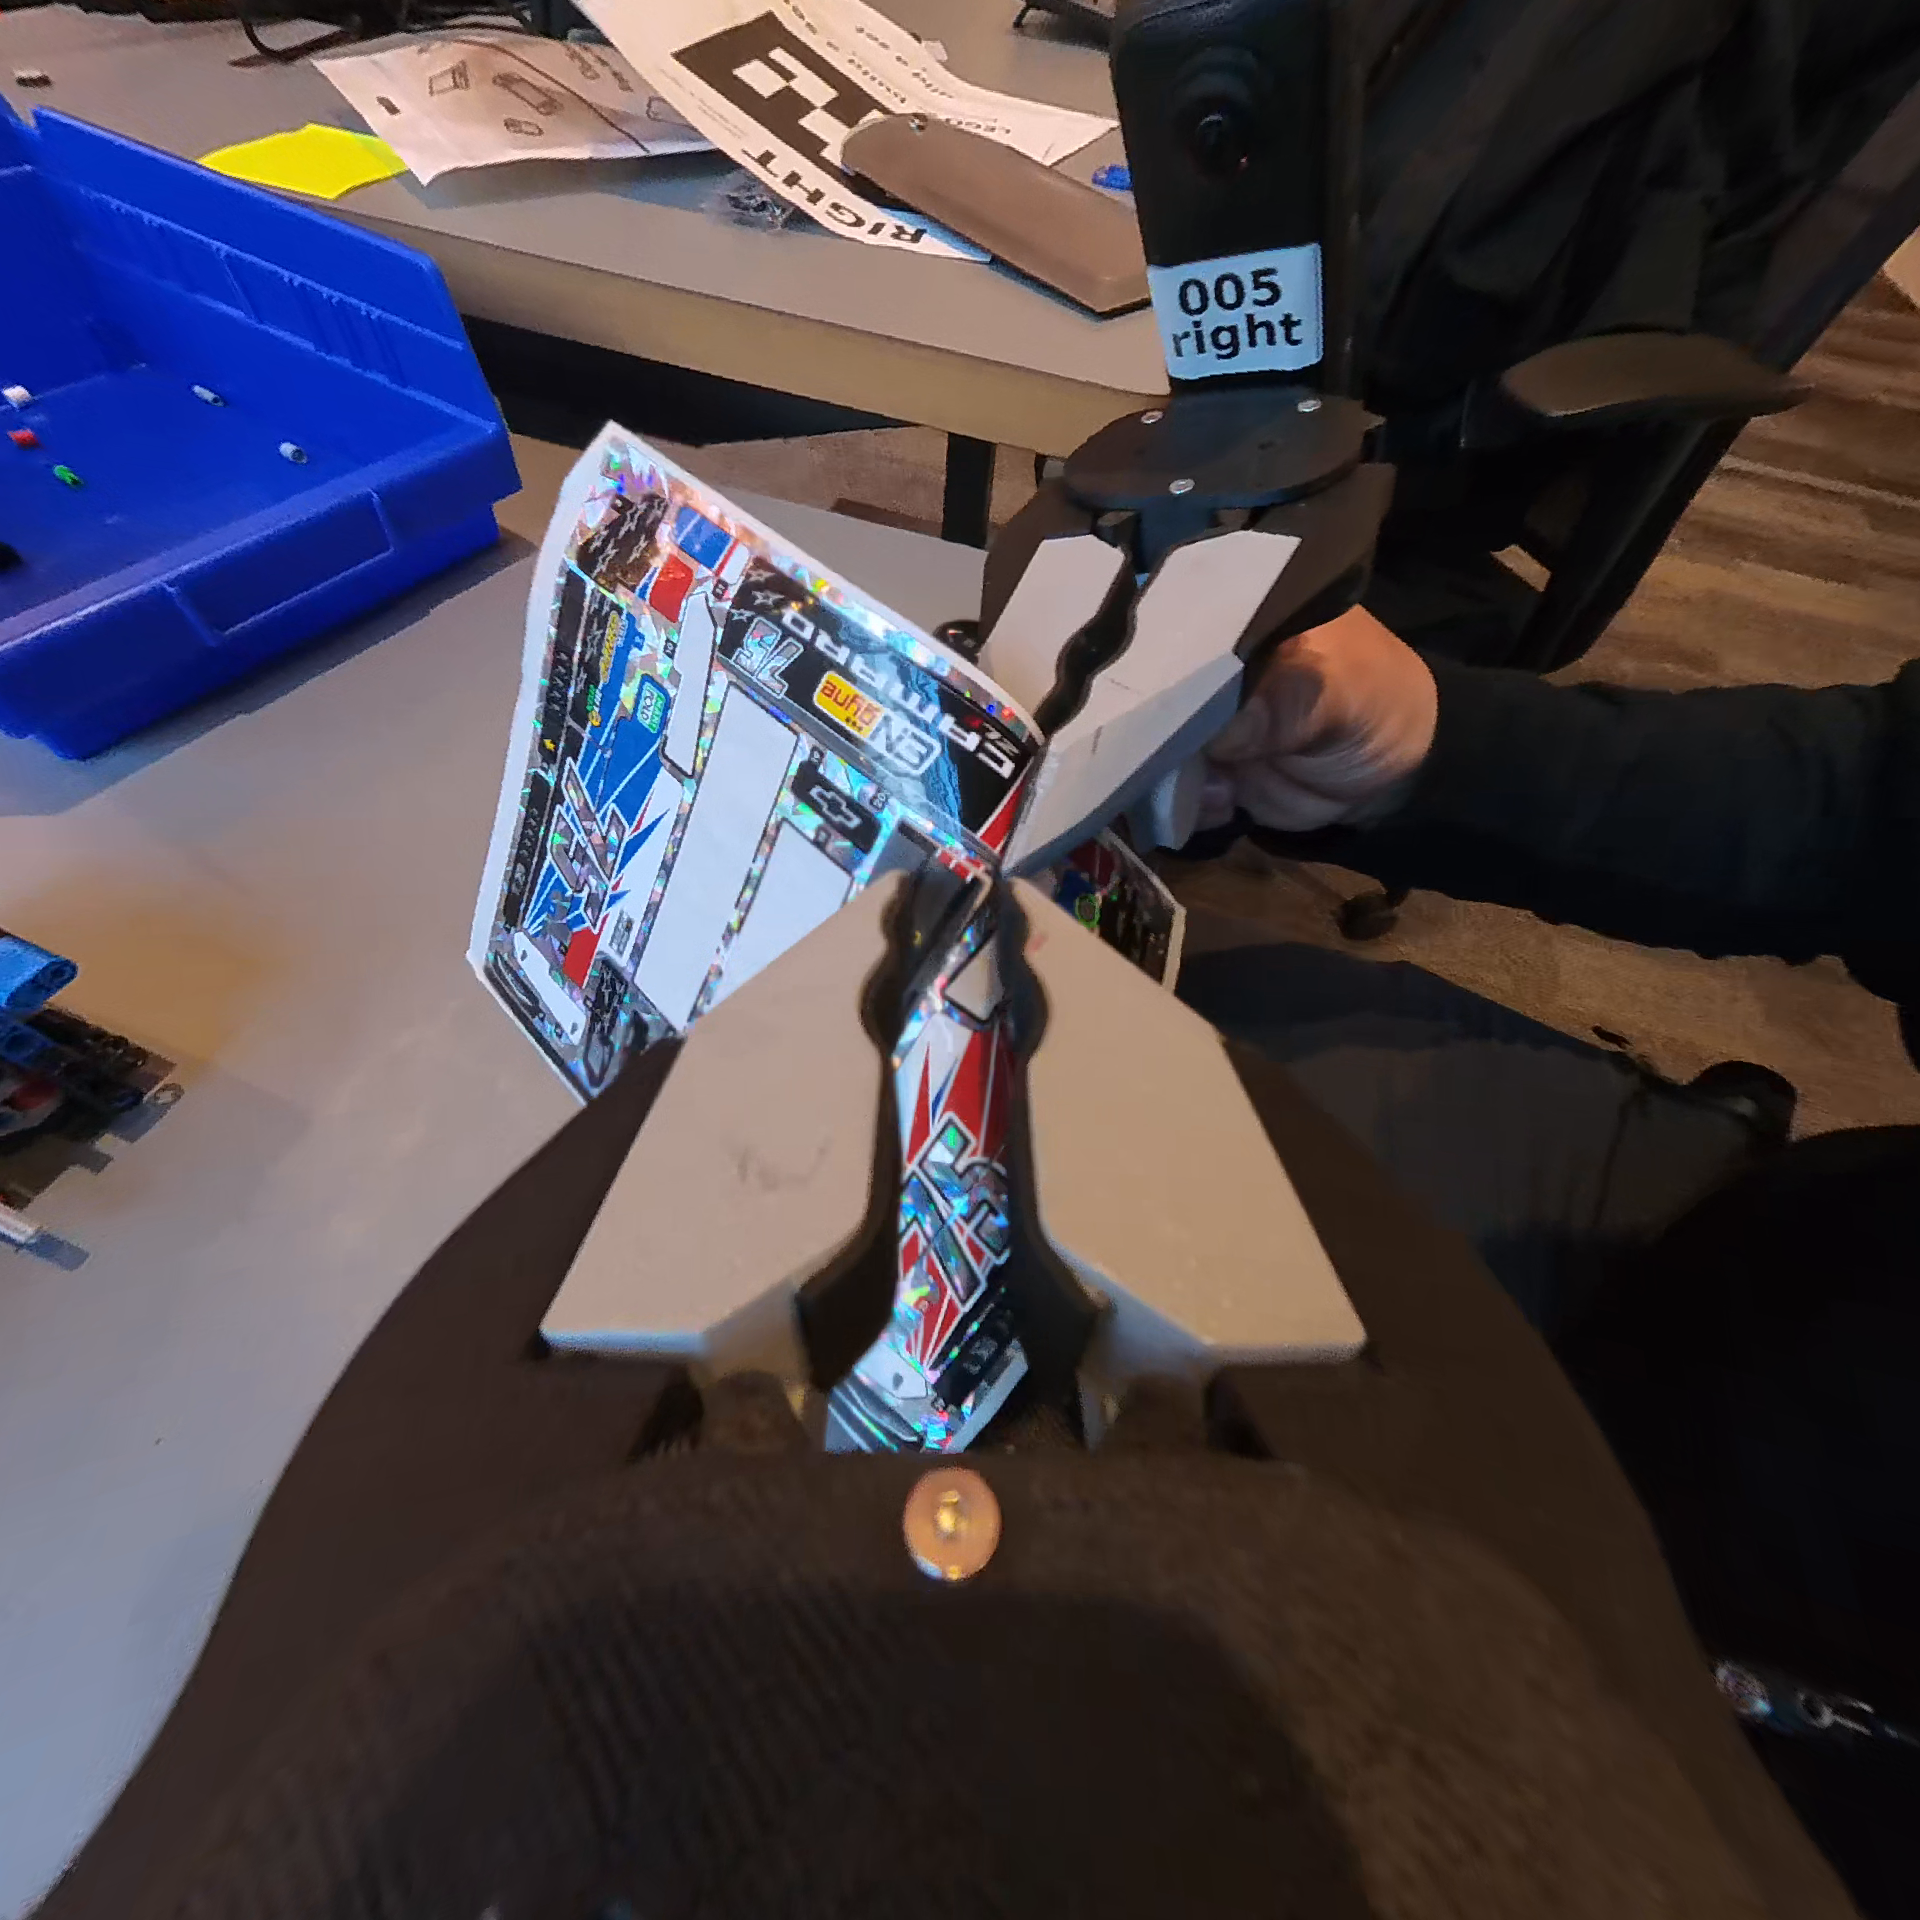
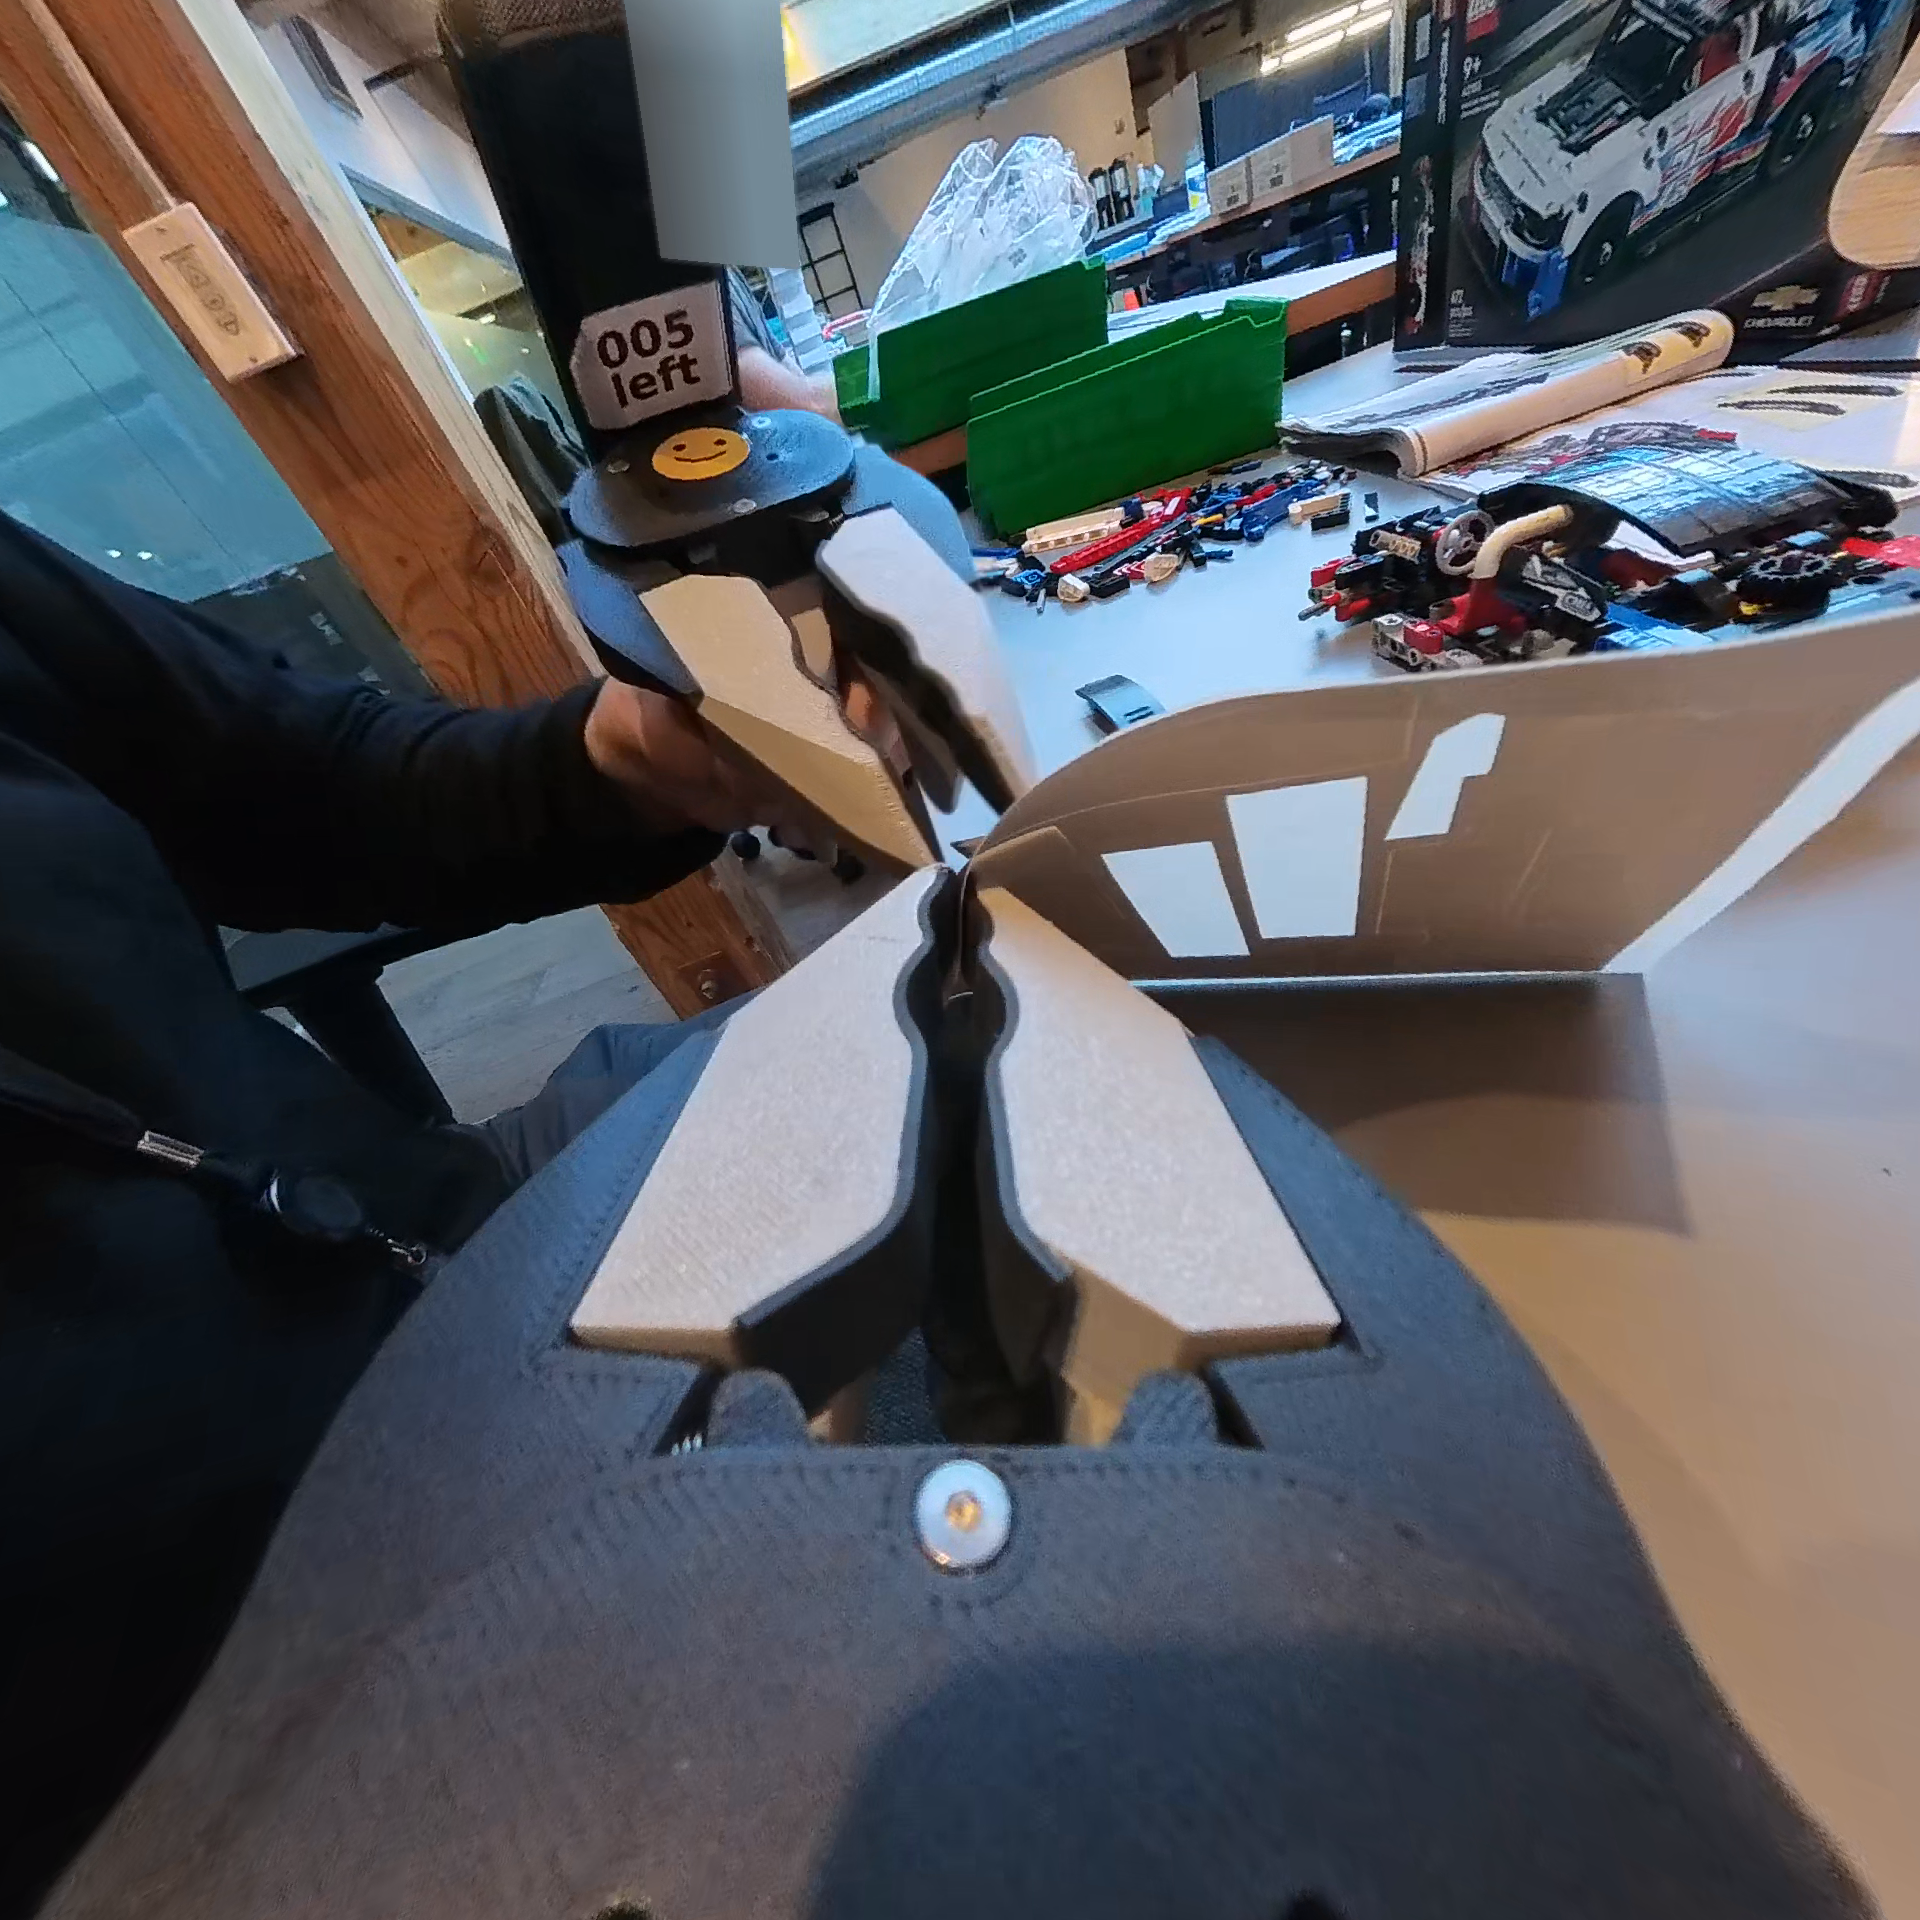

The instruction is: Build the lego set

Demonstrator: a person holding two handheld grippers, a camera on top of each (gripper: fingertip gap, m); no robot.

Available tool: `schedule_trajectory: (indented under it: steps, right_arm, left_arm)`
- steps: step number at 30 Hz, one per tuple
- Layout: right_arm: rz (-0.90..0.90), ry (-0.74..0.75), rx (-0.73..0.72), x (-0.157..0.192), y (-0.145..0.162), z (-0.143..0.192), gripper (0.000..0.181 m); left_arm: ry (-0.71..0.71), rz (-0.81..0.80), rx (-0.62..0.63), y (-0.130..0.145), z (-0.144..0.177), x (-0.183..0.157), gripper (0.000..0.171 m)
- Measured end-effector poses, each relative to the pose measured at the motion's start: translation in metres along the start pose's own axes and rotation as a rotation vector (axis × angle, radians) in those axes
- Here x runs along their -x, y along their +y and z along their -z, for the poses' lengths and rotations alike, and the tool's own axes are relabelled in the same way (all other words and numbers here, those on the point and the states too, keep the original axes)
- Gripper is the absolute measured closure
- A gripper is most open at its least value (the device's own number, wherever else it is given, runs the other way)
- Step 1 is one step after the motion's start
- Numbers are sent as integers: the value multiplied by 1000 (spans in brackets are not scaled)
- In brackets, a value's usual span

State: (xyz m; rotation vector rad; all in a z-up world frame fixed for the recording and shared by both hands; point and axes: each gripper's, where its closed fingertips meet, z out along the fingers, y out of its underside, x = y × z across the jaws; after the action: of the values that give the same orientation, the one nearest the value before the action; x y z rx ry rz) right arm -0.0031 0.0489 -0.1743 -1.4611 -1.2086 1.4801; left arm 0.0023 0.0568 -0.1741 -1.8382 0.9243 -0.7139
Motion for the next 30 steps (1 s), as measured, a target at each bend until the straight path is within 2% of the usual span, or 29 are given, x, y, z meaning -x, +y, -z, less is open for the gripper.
schedule_trajectory:
  steps: [1, 8, 9, 10, 19, 22, 26, 30]
  right_arm:
    - [-2, -5, 0, 1, 0, 0, 181]
    - [0, 10, 19, -2, 3, -2, 181]
    - [-2, 8, 18, -2, 3, -3, 181]
    - [-4, 3, 17, -2, 3, -3, 181]
    - [-34, 21, 32, -10, 8, -7, 181]
    - [-87, 40, 31, -18, 12, -7, 181]
    - [-145, 87, 28, -32, 16, -2, 181]
    - [-207, 132, 9, -48, 16, 4, 181]
  left_arm:
    - [9, 3, -7, 0, 0, -1, 164]
    - [-12, 15, -11, 5, 0, 5, 161]
    - [-17, 11, -18, 4, 0, 5, 163]
    - [-23, 5, -27, 4, 2, 6, 171]
    - [-74, 23, -30, 12, 5, 19, 171]
    - [-69, 92, -59, 11, 10, 27, 171]
    - [-55, 235, -157, 6, 24, 43, 171]
    - [36, 364, -232, 4, 31, 47, 171]
